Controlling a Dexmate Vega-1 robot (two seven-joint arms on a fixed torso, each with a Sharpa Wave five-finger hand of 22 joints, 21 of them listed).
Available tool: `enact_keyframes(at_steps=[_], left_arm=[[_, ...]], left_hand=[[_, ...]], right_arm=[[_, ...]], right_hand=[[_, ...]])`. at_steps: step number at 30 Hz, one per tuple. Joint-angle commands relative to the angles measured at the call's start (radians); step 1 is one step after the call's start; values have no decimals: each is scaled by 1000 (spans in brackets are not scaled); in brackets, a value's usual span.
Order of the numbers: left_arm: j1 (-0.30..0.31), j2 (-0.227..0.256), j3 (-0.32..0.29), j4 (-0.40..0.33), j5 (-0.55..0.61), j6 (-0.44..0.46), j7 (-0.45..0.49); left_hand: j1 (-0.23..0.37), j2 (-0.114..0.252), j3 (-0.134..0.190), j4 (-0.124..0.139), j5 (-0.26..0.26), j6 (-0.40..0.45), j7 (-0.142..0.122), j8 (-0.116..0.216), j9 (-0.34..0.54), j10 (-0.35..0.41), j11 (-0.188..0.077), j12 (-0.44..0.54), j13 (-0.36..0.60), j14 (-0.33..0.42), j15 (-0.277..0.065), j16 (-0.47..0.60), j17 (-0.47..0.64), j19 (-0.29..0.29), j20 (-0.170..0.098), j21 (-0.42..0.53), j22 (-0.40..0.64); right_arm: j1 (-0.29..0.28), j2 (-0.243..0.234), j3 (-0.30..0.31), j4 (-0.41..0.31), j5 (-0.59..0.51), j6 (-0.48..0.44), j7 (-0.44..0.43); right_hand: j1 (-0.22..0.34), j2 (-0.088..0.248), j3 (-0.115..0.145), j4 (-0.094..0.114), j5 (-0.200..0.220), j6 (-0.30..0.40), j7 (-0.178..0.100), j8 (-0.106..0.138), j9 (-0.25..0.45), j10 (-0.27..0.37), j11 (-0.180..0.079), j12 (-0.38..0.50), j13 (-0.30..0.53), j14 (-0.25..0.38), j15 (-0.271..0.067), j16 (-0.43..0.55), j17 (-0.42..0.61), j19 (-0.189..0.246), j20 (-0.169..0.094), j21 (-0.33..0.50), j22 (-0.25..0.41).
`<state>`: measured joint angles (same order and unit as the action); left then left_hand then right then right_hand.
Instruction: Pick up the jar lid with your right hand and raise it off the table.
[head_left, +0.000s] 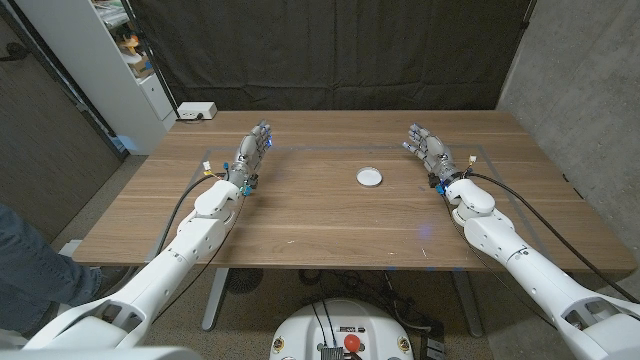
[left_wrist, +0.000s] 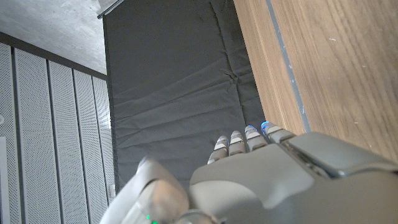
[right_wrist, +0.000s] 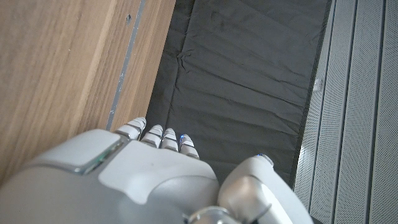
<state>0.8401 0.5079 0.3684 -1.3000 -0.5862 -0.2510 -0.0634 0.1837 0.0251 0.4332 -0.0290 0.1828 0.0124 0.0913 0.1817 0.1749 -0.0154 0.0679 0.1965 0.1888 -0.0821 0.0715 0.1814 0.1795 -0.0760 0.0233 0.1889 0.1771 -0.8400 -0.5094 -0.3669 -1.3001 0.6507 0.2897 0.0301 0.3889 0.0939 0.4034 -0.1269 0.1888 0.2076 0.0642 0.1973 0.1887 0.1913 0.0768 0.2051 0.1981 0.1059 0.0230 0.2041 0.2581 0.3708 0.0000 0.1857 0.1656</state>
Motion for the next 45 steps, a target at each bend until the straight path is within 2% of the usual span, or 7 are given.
enact_keyframes(at_steps=[1,8,16,37,45], left_arm=[[45,-212,-261,-26,184,92,-114],[45,-285,-337,-19,260,109,-174],[38,-329,-381,-18,319,123,-217],[39,-373,-428,-33,373,138,-248],[41,-378,-428,-40,382,141,-251]], left_hand=[[10,-1,6,-1,5,1,5,4,3,2,5,8,2,-9,2,5,3,-8,-2,7,3],[10,0,6,-2,5,1,5,4,3,3,6,8,2,-9,1,5,3,-9,-1,7,3],[10,0,5,-2,5,1,5,4,3,2,7,8,2,-9,1,5,3,-10,0,7,3],[9,2,3,-4,5,2,4,4,3,3,6,9,1,-8,0,6,3,-11,1,8,3],[9,3,3,-5,5,2,5,4,3,3,7,9,1,-8,0,6,3,-11,1,8,3]], right_arm=[[-2,7,10,2,0,-5,8],[-9,12,14,2,-1,-1,6],[-14,13,20,-6,-5,8,3],[-35,-8,22,-47,-53,71,18],[-39,-32,12,-60,-123,105,7]], right_hand=[[8,-2,5,1,4,8,-2,5,2,5,1,3,1,8,-2,7,3,5,0,7,5],[7,-1,5,1,4,9,-2,5,2,6,0,2,1,8,-1,6,1,4,1,6,5],[8,-1,6,0,4,9,-4,4,2,6,-2,2,1,8,-2,6,0,3,1,6,5],[15,-2,9,-7,6,9,-9,3,2,6,-10,0,1,11,-5,4,-7,1,1,6,5],[25,-4,13,-14,7,7,-9,2,2,4,-7,-1,1,8,-5,2,-11,-3,1,4,5]])
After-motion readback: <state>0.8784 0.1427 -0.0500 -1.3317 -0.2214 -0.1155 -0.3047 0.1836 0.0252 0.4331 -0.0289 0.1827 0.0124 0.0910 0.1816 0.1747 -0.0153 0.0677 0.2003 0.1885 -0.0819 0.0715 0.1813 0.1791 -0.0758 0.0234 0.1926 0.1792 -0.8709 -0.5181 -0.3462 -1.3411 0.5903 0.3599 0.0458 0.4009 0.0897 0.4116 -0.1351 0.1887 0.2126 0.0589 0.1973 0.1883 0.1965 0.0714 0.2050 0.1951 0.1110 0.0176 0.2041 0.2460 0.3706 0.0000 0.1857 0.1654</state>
